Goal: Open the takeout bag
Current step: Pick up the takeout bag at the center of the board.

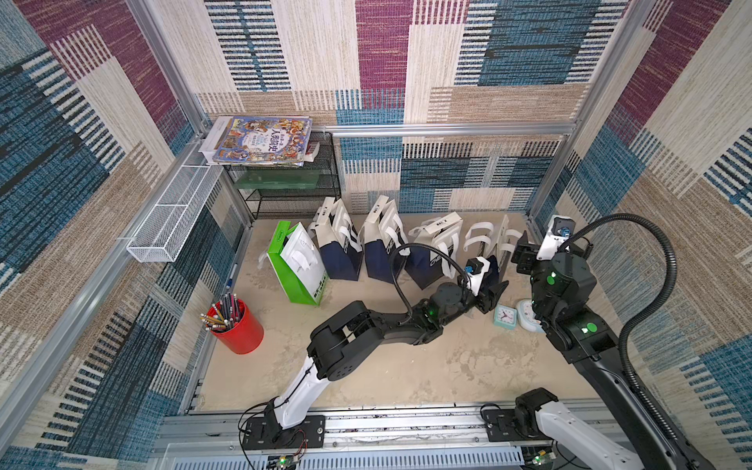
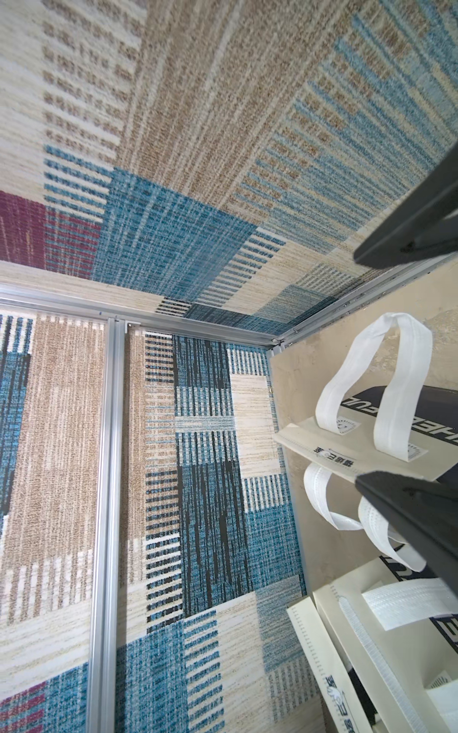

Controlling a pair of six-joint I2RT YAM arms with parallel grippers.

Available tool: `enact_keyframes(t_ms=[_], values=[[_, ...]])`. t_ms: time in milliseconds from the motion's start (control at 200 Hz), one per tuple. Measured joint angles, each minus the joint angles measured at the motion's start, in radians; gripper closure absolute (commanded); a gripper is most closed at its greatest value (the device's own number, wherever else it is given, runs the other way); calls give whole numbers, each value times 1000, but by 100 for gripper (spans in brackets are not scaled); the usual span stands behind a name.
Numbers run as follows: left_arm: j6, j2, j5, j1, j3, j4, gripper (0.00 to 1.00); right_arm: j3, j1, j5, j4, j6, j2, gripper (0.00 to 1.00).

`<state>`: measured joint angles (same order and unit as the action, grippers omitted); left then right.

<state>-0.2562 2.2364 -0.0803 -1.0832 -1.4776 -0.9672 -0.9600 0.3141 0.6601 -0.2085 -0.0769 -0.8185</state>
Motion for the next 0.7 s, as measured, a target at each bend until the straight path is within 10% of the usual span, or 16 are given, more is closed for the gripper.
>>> enact_keyframes(t_ms=[531,701], values=[[-102,263,-192,-5,-352,108,62,-31,-2,31,-52,-26,66,16],[-108,322,-229,-5,-450,127,88,-14,-2,30,-75,-25,81,16]])
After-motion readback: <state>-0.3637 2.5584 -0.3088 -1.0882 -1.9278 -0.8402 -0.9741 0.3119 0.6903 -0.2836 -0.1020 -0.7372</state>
